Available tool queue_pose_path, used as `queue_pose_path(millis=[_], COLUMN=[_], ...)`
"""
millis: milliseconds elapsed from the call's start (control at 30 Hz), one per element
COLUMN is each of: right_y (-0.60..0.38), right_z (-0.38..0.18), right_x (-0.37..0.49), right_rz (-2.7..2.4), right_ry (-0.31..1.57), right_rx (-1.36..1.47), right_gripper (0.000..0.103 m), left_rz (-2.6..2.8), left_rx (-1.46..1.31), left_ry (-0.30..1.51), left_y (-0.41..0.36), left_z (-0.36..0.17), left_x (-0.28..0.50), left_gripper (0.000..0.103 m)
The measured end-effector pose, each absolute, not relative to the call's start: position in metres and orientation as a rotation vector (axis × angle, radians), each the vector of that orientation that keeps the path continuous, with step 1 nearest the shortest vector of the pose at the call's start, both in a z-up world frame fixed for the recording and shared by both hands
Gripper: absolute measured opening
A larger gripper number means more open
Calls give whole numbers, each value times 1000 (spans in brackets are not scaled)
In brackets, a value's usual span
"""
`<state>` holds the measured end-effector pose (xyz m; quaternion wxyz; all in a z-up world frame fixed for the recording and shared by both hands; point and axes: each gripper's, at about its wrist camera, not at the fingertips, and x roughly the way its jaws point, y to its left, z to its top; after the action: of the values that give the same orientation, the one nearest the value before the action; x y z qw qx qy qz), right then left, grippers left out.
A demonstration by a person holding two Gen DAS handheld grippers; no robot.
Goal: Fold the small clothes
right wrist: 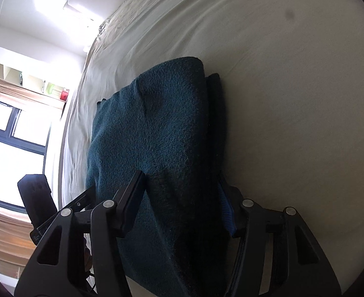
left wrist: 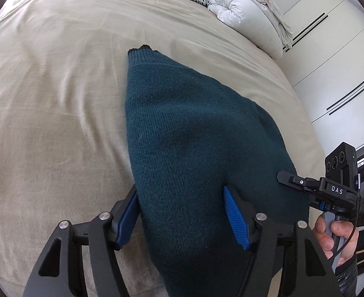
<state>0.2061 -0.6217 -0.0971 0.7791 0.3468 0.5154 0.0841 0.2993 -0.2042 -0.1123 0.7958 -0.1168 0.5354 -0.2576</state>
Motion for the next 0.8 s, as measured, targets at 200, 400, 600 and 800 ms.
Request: queue_pose_path(millis=[200,400,600,800], right_y=[-597,-552,-517,-455], right_z=[-96,-71,-28,10], right_x=[213,212,178,127], right_rz=[109,-4,9,85], right_ry=[1142,1113,1032,967], right_rx=[598,292,202,151], right_gripper=[30,23,21,21], left_rz=[-505,-487,-454,-421], left_rx=[-116,-30,48,77], left_ry=[1131,1096,1006,937], left_y=[-222,-226,-198,-138], left_z=[-101,-81,-39,-5], left_x=[294,280,234,176], left_gripper=[51,37,35,35])
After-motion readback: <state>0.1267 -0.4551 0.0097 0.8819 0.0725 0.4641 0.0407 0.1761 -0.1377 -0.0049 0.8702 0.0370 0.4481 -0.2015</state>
